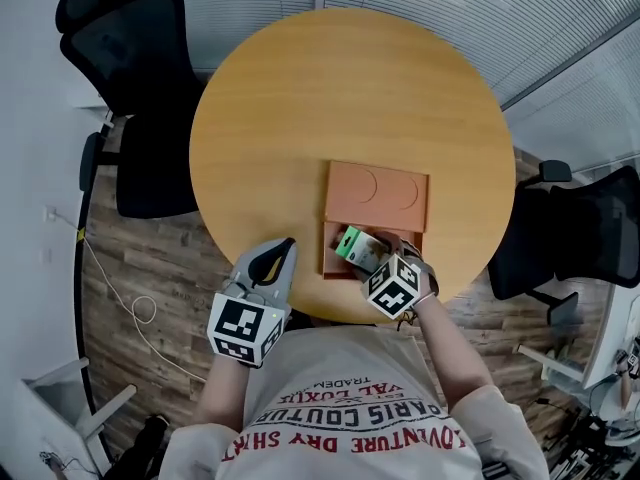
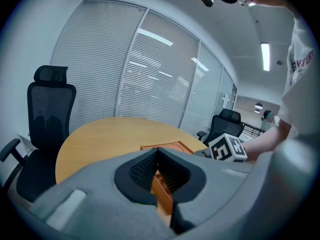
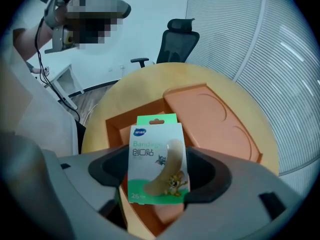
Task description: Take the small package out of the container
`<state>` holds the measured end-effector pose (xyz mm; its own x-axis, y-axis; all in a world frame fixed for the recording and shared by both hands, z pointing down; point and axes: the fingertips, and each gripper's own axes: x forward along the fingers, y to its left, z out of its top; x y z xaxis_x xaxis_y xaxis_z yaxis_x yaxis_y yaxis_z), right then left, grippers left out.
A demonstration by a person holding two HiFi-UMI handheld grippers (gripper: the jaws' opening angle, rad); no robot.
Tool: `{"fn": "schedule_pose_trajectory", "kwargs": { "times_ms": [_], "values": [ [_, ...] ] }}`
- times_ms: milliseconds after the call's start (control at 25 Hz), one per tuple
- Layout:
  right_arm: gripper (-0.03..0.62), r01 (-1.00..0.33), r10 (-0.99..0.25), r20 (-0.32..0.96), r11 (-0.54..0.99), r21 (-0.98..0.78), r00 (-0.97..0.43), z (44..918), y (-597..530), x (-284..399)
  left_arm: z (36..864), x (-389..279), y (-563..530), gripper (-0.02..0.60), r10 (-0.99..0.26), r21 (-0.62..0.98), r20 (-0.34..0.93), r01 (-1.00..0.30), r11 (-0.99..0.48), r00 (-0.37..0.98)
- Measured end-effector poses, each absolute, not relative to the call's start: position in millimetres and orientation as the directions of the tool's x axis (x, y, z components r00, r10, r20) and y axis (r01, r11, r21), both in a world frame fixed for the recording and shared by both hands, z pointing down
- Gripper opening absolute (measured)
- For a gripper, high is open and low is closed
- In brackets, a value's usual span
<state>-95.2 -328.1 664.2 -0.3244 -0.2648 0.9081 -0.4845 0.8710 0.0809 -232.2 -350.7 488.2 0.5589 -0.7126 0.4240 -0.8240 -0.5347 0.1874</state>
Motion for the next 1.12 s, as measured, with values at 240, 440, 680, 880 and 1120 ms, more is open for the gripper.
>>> {"fn": "schedule_pose_trajectory", "kwargs": {
  "times_ms": [240,440,680,880,1120],
  "values": [
    [0.356,-0.552,-0.359,0.847,0.829,0.096,-0.392,620,-335,-94,471,-226,-340,0.011,-0.731,0.163,0.392,-0.824,-0.543,0.559],
    [0.356,-0.658,-0.477,0.743,0.750,0.067,-0.469,568,-347,-91,447,-224,-340,0.011,-0.755,0.130,0.343,-0.824,-0.551,0.559],
    [0.356,-0.768,-0.671,0.518,0.639,0.040,-0.531,483,-362,-90,415,-222,-338,0.011,-0.770,0.089,0.270,-0.811,-0.578,0.579],
    [0.357,-0.861,-0.827,0.270,0.508,-0.014,-0.492,415,-365,-66,389,-216,-340,0.011,-0.776,0.047,0.211,-0.799,-0.599,0.595],
    [0.357,-0.914,-0.903,0.148,0.404,-0.028,-0.404,387,-353,-44,371,-208,-337,0.011,-0.772,0.011,0.171,-0.784,-0.620,0.613]
  ]
}}
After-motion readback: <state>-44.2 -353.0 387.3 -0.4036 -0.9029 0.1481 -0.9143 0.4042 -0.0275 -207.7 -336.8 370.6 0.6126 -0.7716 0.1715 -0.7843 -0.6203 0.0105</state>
